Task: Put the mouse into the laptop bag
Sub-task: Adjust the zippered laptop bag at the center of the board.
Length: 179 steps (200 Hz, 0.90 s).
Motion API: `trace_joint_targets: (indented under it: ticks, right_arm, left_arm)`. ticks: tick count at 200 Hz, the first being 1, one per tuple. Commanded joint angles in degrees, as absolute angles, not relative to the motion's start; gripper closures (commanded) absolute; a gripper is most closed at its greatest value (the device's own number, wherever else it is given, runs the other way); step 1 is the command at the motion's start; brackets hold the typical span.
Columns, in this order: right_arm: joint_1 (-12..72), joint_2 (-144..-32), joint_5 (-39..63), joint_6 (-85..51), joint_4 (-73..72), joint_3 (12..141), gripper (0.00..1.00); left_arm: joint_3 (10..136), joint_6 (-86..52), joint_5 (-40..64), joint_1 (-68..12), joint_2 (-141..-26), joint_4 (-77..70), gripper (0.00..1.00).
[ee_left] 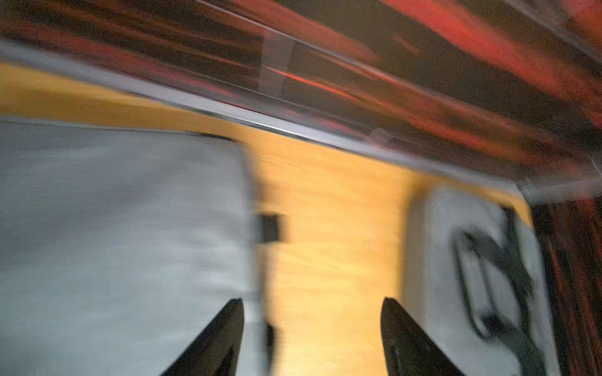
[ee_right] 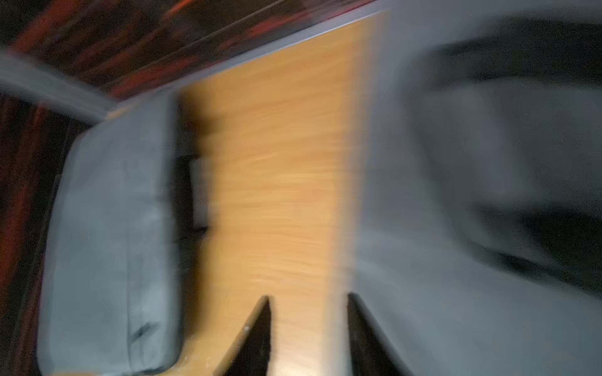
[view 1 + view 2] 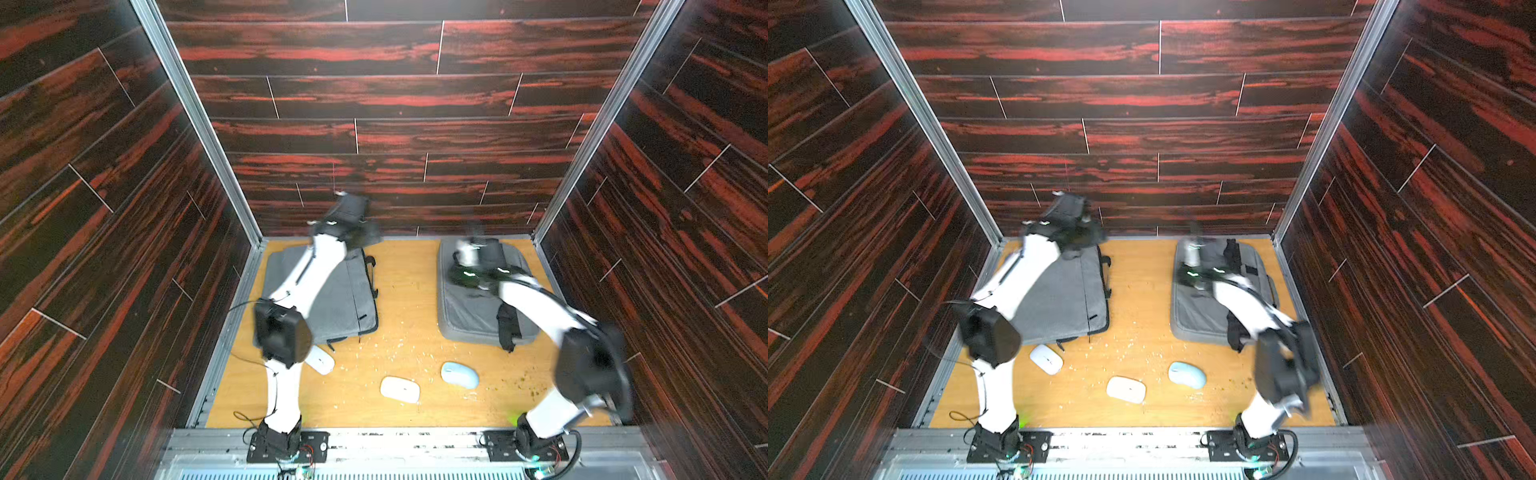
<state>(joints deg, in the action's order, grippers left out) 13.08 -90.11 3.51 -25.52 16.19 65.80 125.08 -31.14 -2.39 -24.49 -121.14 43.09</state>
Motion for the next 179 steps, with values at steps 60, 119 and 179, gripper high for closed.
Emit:
trace_joint_targets:
  ticks: [60, 119, 179]
  right_arm:
    - [6.0, -78.9, -5.1, -27.0, 25.7, 47.4, 0.92]
    - [12.3, -91.6, 4.4, -30.2, 17.5, 46.9, 0.84]
    - [27.2, -112.4, 10.2, -33.6, 16.4, 67.4, 0.85]
  left_arm:
    - [136.0, -28.9, 5.1, -36.2, -134.9, 51.4, 0.41]
    - [128.1, -27.5, 2.8, -36.6, -130.2, 49.7, 0.41]
    - [112.6, -26.3, -2.4, -36.4, -119.4, 44.0, 0.42]
